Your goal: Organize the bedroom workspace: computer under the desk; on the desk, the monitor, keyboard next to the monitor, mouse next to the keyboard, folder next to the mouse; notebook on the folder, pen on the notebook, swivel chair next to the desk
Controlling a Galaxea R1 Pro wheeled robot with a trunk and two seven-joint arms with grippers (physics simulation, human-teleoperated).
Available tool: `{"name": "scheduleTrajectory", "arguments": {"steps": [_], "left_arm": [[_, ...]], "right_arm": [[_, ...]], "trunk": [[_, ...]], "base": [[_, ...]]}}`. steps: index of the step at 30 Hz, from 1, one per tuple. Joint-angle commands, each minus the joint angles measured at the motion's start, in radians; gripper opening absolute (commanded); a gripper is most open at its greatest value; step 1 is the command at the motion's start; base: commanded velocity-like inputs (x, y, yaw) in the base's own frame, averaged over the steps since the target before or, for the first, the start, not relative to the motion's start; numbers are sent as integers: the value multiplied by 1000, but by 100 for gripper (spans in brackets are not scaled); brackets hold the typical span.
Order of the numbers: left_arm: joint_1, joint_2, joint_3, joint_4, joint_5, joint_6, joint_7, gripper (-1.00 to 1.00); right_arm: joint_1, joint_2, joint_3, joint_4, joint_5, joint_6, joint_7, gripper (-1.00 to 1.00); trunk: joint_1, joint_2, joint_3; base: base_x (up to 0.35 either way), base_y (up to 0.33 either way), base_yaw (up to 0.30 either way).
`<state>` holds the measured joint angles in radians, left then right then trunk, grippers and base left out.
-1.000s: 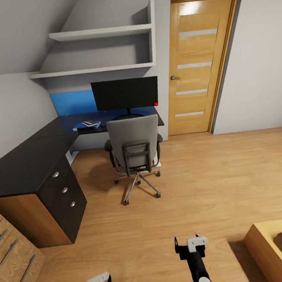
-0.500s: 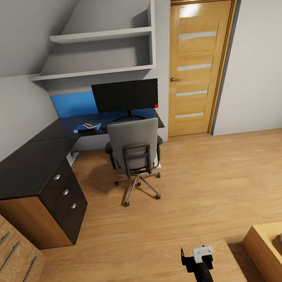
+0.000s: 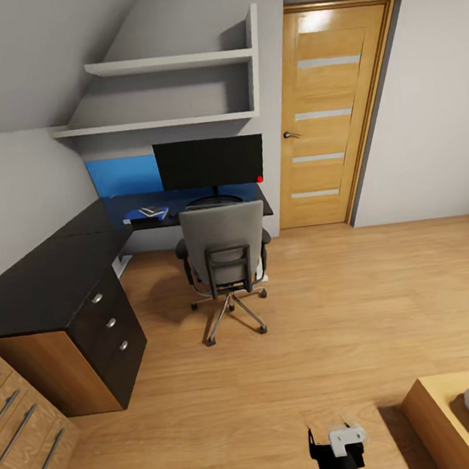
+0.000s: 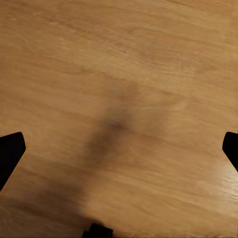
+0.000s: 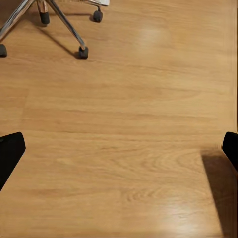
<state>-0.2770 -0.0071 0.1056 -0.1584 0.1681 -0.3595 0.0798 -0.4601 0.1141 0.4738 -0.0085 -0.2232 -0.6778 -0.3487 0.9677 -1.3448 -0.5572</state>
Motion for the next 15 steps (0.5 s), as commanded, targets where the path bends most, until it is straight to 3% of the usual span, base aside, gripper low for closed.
{"name": "scheduleTrajectory", "arguments": {"steps": [1,8,15], "left_arm": [[-1,1,5,35,1,-26,-2,100],[0,4,5,125,-1,-122,-4,100],[6,4,5,137,-1,-152,-9,100]], "right_arm": [[13,-5,10,3,-6,-26,-4,100],[78,-14,10,25,-6,-109,-4,100],[140,-28,9,31,-6,-164,-4,100]], "trunk": [[-4,7,2],[-31,56,24],[-58,105,46]], "base": [[0,0,0],[0,0,0],[0,0,0]]}}
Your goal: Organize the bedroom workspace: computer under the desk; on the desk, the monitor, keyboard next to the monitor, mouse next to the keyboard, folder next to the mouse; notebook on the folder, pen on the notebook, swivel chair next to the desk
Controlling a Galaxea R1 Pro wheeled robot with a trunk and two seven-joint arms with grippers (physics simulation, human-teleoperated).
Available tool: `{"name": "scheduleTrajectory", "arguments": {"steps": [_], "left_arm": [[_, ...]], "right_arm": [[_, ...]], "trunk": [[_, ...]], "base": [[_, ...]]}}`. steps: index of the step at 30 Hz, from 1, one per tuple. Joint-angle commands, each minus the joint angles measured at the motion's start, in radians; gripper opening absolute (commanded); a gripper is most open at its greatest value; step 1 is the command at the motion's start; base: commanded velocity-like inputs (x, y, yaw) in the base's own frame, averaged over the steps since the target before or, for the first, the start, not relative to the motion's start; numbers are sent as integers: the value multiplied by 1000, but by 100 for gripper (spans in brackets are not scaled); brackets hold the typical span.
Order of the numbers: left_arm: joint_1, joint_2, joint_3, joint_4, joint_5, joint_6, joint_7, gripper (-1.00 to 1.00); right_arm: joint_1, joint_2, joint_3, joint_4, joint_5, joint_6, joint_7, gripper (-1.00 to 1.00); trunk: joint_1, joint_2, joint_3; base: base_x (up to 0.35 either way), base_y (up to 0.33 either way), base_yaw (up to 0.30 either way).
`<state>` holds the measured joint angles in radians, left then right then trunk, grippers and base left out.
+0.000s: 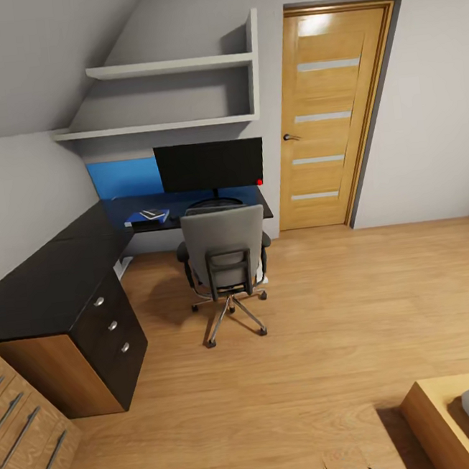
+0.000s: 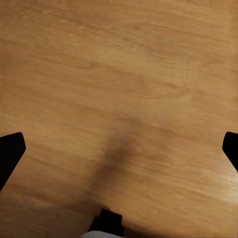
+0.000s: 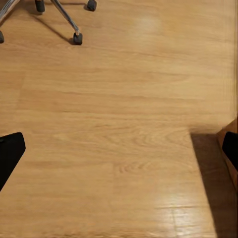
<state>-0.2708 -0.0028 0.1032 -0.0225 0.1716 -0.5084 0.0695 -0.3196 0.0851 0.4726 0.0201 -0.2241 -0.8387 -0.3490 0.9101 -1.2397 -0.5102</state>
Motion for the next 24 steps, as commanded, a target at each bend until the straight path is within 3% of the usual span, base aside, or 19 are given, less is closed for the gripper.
{"name": "scheduleTrajectory", "arguments": {"steps": [1,7,13,15,21,24], "left_arm": [[2,0,7,1,-4,-11,1,100],[35,-1,7,2,-5,-109,0,100],[81,-3,5,3,-12,-311,-10,100],[93,-4,5,3,-13,-348,-26,100],[104,-6,4,3,-14,-381,-66,100],[105,-7,3,3,-15,-384,-81,100]], "right_arm": [[5,-2,11,2,-5,-5,-4,100],[22,-18,11,3,-5,-20,-4,100],[26,-33,11,3,-5,-37,-4,100],[26,-34,11,3,-5,-39,-4,100],[27,-34,13,2,-3,-38,-4,100],[27,-32,13,1,-3,-32,-3,100]], "trunk": [[-4,7,2],[-27,49,21],[-50,91,40],[-58,105,46],[-81,147,65],[-81,147,65]], "base": [[0,0,0],[0,0,0],[0,0,0],[0,0,0],[0,0,0],[0,0,0]]}}
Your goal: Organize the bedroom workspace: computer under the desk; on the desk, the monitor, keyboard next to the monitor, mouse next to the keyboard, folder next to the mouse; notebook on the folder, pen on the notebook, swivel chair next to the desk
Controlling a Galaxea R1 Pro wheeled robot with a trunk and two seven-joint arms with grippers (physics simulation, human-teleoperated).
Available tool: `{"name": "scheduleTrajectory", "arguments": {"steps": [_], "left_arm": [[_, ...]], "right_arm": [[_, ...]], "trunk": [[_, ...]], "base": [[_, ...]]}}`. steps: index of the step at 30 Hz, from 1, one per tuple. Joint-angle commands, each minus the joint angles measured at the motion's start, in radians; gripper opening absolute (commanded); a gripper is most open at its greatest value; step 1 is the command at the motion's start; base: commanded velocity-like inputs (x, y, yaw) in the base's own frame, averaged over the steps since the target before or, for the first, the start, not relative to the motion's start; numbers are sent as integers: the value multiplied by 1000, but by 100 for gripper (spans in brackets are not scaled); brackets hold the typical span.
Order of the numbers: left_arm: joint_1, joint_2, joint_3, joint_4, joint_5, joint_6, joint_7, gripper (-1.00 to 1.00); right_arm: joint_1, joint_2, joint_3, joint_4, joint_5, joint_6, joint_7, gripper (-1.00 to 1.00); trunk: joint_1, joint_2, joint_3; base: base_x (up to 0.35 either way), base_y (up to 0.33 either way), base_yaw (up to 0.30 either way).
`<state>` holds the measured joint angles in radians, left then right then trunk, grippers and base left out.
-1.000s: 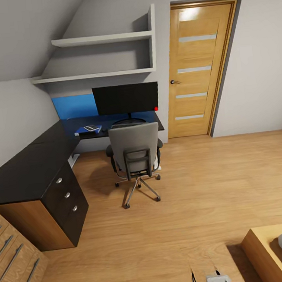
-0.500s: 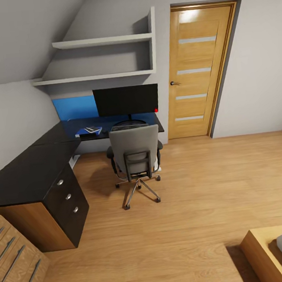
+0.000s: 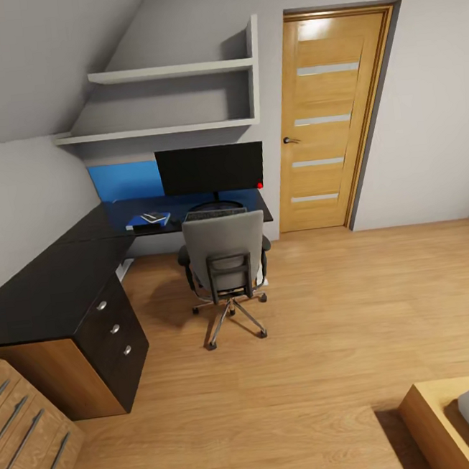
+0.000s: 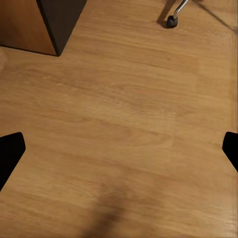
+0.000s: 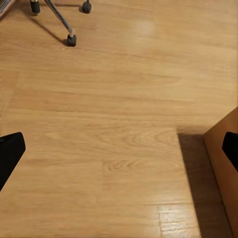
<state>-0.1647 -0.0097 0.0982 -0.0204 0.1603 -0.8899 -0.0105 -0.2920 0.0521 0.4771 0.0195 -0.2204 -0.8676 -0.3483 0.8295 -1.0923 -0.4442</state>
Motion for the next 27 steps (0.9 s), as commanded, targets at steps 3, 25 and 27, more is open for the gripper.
{"name": "scheduleTrajectory", "arguments": {"steps": [3,25,27], "left_arm": [[0,-2,7,0,-4,-1,-10,100],[1,-1,6,0,-1,5,-9,100],[1,-2,6,-1,-1,5,-9,100]], "right_arm": [[-1,3,9,2,-7,0,-3,100],[-1,0,9,2,-5,5,-6,100],[-1,-1,9,2,-5,5,-6,100]], "trunk": [[0,-1,-1],[0,-1,-1],[0,-1,-1]], "base": [[0,0,0],[0,0,0],[0,0,0]]}}
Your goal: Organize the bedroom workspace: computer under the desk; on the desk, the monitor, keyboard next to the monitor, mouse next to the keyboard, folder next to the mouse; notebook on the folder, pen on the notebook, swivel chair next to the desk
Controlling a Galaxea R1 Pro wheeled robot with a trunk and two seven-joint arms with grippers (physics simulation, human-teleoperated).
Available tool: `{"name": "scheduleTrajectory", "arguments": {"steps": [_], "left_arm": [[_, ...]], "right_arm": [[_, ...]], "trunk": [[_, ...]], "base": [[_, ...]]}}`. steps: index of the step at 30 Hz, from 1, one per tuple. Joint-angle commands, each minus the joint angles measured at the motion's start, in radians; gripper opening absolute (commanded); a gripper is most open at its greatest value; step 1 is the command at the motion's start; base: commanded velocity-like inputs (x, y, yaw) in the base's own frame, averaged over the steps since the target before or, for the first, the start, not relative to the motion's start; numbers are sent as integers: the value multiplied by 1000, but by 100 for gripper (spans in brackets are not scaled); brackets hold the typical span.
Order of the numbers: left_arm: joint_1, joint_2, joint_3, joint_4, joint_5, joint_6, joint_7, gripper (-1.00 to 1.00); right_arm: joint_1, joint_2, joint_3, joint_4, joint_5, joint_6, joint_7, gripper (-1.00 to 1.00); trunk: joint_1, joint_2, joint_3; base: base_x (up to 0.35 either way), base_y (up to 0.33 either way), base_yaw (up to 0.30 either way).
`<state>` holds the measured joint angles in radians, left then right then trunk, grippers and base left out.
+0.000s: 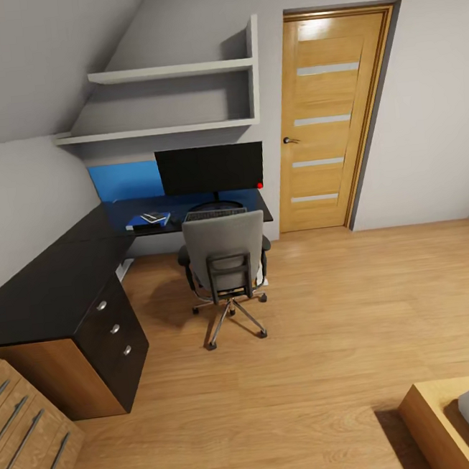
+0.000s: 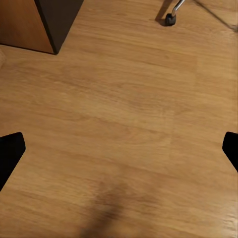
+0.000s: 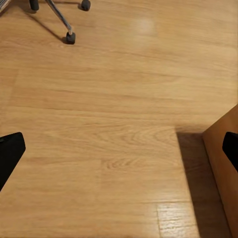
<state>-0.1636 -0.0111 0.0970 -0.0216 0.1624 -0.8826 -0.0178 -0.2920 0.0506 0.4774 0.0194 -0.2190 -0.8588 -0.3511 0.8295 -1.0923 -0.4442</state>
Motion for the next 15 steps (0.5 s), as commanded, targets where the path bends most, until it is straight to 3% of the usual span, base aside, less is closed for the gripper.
{"name": "scheduleTrajectory", "arguments": {"steps": [1,15], "left_arm": [[-1,0,8,0,-3,-3,-2,100],[-1,-1,8,1,-3,-3,-2,100]], "right_arm": [[-1,0,9,2,-7,-3,-3,100],[-1,0,9,2,-7,-3,-3,100]], "trunk": [[0,-1,-1],[0,-1,-1]], "base": [[0,0,0],[0,0,0]]}}
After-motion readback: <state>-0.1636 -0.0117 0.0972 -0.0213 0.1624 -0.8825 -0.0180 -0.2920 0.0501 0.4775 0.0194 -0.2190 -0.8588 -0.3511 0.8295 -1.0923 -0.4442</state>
